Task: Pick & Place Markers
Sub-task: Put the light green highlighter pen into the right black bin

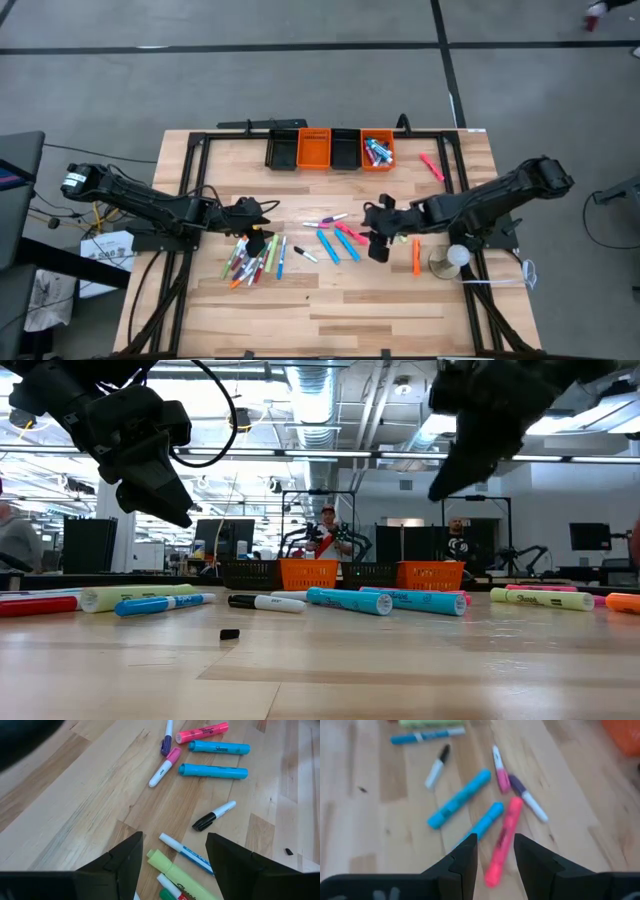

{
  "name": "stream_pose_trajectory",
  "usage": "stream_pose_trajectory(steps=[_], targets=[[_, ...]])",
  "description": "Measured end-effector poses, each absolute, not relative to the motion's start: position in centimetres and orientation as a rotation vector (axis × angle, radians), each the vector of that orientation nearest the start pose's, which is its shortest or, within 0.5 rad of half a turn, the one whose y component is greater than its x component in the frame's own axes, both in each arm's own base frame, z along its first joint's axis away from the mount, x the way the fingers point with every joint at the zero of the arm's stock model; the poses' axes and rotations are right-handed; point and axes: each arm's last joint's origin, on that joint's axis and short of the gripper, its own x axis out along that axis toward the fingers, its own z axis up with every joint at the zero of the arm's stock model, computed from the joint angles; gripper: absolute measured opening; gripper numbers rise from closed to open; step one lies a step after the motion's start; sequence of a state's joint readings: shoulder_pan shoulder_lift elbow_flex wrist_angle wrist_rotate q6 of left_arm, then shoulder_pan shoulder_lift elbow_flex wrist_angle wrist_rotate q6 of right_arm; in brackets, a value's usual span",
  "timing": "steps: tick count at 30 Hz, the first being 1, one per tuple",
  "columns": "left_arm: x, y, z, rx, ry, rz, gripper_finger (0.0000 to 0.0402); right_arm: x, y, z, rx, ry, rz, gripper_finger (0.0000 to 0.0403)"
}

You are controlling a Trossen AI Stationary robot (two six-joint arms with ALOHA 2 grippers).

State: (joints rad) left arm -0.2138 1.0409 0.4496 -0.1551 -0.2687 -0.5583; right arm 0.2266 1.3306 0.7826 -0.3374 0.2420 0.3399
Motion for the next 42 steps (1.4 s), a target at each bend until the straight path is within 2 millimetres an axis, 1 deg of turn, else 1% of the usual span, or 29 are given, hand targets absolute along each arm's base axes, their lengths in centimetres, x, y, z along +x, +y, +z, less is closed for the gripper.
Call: stream_pose_trajectory(steps=[3, 6, 8, 10, 12, 15, 19, 22, 28, 31, 36, 42], targets=[[19.1, -3.4, 18.0, -0.354, 0.685, 0.251, 0.0214, 25.7, 5.1, 20.0, 0.072, 0.876, -0.186, 0.0119], [19.1, -3.4, 18.0, -0.355, 0.683, 0.25, 0.0214, 26.1, 5.1, 19.8, 0.02, 0.847, -0.224, 0.0119], [19.1, -3.4, 18.0, -0.356, 0.682, 0.25, 0.0214, 26.5, 5.1, 19.7, 0.022, 0.834, -0.229, 0.0119], [19.1, -3.4, 18.0, -0.356, 0.682, 0.25, 0.0214, 26.5, 5.0, 19.3, 0.026, 0.86, -0.219, 0.0119], [19.1, -3.4, 18.0, -0.354, 0.682, 0.249, 0.0214, 26.1, 4.9, 18.9, 0.033, 0.915, -0.228, 0.0119], [19.1, -3.4, 18.0, -0.354, 0.682, 0.249, 0.0214, 25.1, 4.6, 18.4, 0.07, 1.014, -0.29, 0.0119], [19.1, -3.4, 18.0, -0.355, 0.68, 0.248, 0.0214, 24.0, 3.9, 18.4, 0.141, 1.089, -0.384, 0.0119], [19.1, -3.4, 18.0, -0.357, 0.68, 0.249, 0.0214, 23.4, 3.3, 18.4, 0.214, 1.126, -0.468, 0.0119], [19.1, -3.4, 18.0, -0.357, 0.676, 0.248, 0.0214, 21.9, 1.4, 18.2, 0.262, 1.213, -0.697, 0.0119], [19.2, -3.4, 18.0, -0.358, 0.673, 0.247, 0.0214, 21.7, 0.7, 18.0, 0.291, 1.239, -0.751, 0.0119], [19.2, -3.4, 18.0, -0.358, 0.673, 0.246, 0.0214, 21.8, 0.0, 18.0, 0.282, 1.224, -0.769, 0.0119], [19.2, -3.4, 18.1, -0.359, 0.67, 0.246, 0.0214, 21.8, -0.6, 18.0, 0.314, 1.229, -0.787, 0.0119]])
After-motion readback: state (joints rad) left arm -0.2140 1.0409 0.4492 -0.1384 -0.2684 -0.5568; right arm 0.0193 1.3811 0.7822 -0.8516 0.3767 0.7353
